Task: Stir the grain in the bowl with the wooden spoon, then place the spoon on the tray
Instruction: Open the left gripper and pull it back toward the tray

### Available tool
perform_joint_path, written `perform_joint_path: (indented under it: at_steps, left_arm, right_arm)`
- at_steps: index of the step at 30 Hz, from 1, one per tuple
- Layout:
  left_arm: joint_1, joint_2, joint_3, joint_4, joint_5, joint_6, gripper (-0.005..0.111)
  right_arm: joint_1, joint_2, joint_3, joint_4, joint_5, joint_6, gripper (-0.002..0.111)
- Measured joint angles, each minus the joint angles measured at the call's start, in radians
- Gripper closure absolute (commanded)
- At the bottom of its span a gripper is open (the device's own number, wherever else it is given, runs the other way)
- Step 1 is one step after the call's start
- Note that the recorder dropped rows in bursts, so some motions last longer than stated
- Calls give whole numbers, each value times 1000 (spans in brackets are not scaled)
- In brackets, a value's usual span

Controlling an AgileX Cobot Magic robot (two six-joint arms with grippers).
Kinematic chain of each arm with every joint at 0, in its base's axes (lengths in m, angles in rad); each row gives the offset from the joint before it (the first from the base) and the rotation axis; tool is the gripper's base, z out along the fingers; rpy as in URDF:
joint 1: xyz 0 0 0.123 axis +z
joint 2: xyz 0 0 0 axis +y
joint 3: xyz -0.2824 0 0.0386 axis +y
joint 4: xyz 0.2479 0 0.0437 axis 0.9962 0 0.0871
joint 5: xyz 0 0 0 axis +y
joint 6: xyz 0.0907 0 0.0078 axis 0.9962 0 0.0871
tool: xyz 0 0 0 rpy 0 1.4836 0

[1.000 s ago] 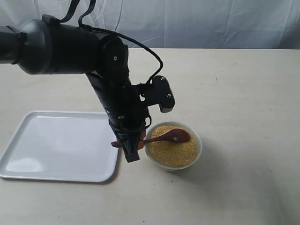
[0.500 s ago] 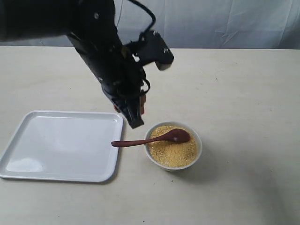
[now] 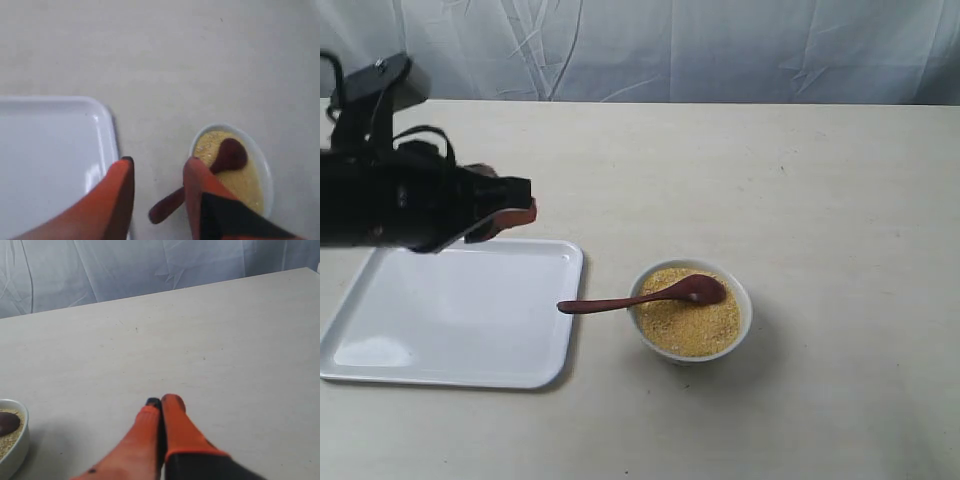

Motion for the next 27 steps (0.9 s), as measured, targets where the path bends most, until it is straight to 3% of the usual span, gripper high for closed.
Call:
perform_joint_path:
  at_steps: [2,5,10,14,23,27]
  left_arm:
    - [-30,-27,118,-107,-139,0,72]
    - [-91,-51,208,-139,-253,0,72]
    - [-113,-63,226,8,-315,0,72]
    - [-138,-63,250,42,-392,-28,69]
    - [-360,-63,400,77,-724,-413,56]
    - [-401,-63,419,77,-773,-528,51]
  right_arm:
    - [0,0,0,0,0,0,108]
    - [0,0,0,0,0,0,108]
    - [0,0,0,0,0,0,108]
    - [0,0,0,0,0,0,108]
    - [0,0,0,0,0,0,108]
    - [0,0,0,0,0,0,108]
